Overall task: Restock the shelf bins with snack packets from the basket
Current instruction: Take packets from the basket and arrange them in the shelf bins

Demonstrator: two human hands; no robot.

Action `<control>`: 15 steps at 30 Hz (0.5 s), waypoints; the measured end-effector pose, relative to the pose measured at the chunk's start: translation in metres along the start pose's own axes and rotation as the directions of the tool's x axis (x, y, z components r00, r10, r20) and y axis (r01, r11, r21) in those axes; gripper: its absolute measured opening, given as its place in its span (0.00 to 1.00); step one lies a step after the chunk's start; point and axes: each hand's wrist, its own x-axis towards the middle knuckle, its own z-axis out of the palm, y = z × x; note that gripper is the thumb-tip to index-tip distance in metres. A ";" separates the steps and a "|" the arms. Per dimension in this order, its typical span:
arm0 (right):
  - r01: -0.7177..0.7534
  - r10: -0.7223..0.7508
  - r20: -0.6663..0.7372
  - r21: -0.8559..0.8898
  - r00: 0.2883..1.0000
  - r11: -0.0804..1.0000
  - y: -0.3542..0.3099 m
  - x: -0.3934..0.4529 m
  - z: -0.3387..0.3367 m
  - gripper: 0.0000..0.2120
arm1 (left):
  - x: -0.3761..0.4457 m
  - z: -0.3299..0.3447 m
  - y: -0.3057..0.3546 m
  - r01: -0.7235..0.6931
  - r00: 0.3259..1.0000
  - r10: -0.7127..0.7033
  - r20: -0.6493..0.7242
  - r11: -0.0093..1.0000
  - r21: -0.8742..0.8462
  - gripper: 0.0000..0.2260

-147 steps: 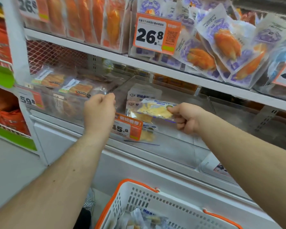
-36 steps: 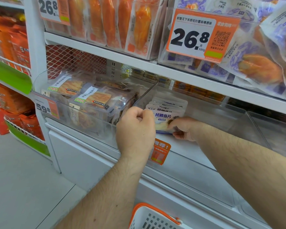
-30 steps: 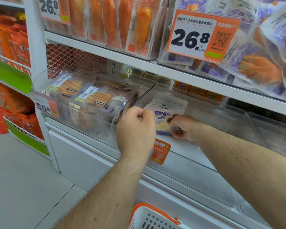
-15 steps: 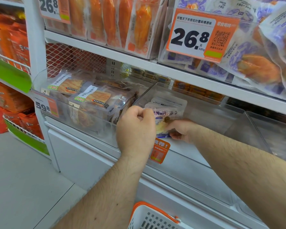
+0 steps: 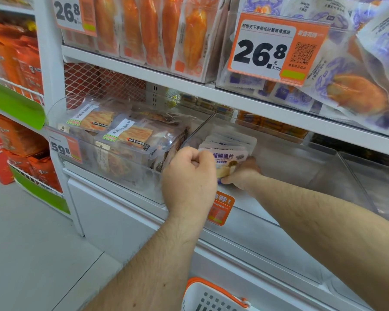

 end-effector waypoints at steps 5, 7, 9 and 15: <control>-0.011 0.010 -0.037 -0.020 0.999 1.000 0.000 0.005 0.004 0.46 | -0.001 0.001 0.001 0.001 1.000 -0.001 0.001 1.000 0.017 0.14; -0.010 0.009 -0.026 -0.021 1.000 1.000 0.001 0.004 0.003 0.46 | -0.001 0.001 0.001 -0.001 1.000 0.001 0.002 1.000 0.022 0.14; -0.036 0.037 -0.021 0.030 0.999 0.999 0.002 0.002 0.001 0.46 | -0.001 0.000 0.001 -0.002 1.000 0.002 0.006 1.000 0.016 0.14; -0.005 0.000 0.047 0.112 0.999 0.994 0.005 -0.005 -0.006 0.32 | -0.002 0.000 0.001 0.004 1.000 -0.004 0.020 1.000 -0.001 0.15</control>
